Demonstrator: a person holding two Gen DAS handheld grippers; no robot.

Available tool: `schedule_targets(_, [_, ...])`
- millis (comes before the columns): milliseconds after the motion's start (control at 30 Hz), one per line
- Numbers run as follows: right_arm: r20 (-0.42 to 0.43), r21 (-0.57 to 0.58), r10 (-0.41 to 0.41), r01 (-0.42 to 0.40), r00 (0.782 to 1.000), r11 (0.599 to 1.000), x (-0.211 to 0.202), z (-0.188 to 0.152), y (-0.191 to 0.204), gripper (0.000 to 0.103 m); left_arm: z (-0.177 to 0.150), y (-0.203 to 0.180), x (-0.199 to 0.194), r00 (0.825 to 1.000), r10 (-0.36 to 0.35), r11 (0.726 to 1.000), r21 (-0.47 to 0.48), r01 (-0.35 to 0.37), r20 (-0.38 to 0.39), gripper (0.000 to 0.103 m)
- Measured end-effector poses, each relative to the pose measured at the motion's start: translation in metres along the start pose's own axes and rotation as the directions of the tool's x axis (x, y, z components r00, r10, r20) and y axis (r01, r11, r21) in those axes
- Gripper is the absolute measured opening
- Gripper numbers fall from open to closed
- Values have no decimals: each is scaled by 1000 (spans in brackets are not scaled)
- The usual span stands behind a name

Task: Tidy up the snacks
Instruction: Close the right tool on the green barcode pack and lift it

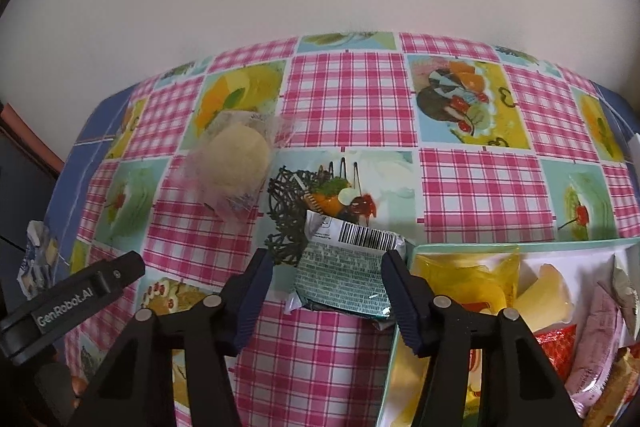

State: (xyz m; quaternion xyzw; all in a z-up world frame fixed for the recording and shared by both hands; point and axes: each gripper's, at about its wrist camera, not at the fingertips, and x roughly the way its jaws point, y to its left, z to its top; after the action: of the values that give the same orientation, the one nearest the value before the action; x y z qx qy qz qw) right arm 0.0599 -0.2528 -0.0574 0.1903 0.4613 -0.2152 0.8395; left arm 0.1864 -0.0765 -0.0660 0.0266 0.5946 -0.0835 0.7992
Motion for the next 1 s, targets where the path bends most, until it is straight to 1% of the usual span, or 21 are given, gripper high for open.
schedule_targets(333, [1,-6,-25,25,1000,1000,5,-2,0,58,-1,2,5,1000,-4,1000,-15,4,-13,102])
schedule_targets(433, [-1,-4,16,-16,1000,1000,5,-3,2,58,-2,3,5,1000,-6,1000,-16,6,-14,102])
schedule_targets(567, [-6,-19,29,-29,1000,999,6,-2,7,58,-3,3,5,1000,-8,1000,-17,7,-17,102])
schedule_targets(667, [-3,-2,69,-69,998,998,3,-1,7,59,-4,2,6,1000,-7,1000,-16,7,-17,102])
schedule_targets(800, [43,12,18,-18,999,1000,-4,2,3,59,-4,2,7,1000,-4,1000,-18,4,-21,102])
schedule_targets(900, [33,34,20,-21,999,999,-1,3,-2,60,-3,2,9,1000,-2,1000,-16,2,-26,102])
schedule_targets(1000, [14,30,30,-30,999,999,4,0,-2,60,-3,1,11,1000,0,1000,-12,-1,-27,102])
